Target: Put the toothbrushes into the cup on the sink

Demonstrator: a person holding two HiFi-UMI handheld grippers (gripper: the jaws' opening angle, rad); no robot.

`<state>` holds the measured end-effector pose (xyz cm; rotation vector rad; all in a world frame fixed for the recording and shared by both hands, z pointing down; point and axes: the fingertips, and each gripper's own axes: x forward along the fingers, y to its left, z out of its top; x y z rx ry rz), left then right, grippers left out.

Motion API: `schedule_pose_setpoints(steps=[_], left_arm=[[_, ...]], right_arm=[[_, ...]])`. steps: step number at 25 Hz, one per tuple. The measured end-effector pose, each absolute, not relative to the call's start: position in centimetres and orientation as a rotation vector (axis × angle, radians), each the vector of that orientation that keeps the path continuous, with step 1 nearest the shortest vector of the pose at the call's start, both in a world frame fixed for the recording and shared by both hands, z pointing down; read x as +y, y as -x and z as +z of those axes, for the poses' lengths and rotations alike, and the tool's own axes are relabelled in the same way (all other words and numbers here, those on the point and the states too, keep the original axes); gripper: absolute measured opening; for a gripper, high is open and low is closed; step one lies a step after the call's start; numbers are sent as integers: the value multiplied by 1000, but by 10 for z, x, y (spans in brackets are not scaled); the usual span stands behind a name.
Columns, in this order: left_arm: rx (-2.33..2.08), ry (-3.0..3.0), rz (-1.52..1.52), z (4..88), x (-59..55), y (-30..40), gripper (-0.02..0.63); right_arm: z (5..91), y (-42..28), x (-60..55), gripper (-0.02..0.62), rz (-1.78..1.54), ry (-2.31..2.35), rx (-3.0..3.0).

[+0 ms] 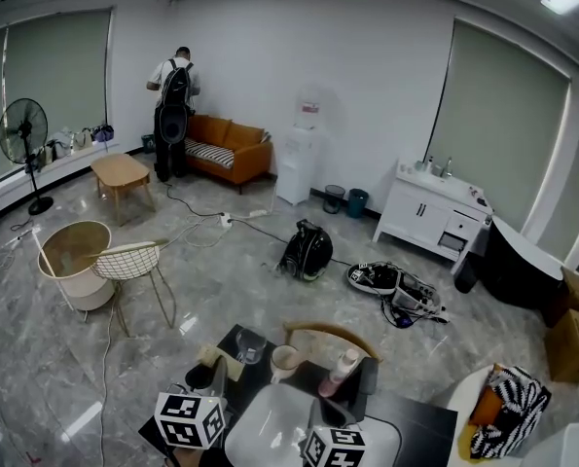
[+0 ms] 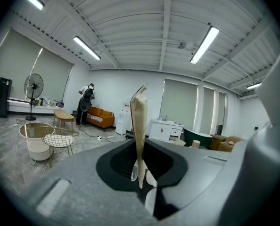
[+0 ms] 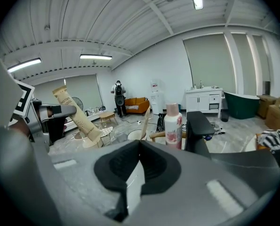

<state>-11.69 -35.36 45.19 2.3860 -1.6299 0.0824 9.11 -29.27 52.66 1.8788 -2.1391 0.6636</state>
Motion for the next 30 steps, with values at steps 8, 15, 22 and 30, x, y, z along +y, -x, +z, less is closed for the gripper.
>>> schedule_pose_setpoints(steps=[8,15,22,30], left_arm=[[-1622,-2403,49,447,-380,117,40],[-1602,-2424,37,443,-403,113,40],[-1581,-2446,37,446,-418,107,40],[-1560,-2457,70,456,-444,99,40]], right_arm=[[538,-86,-305,3,683,-1872,-2119],[546,-84,-317,3,704,-1879,-2101],[556,-82,-320,3,724,-1888,-2085],[566,-85,-328,3,755,-1906,-2056]])
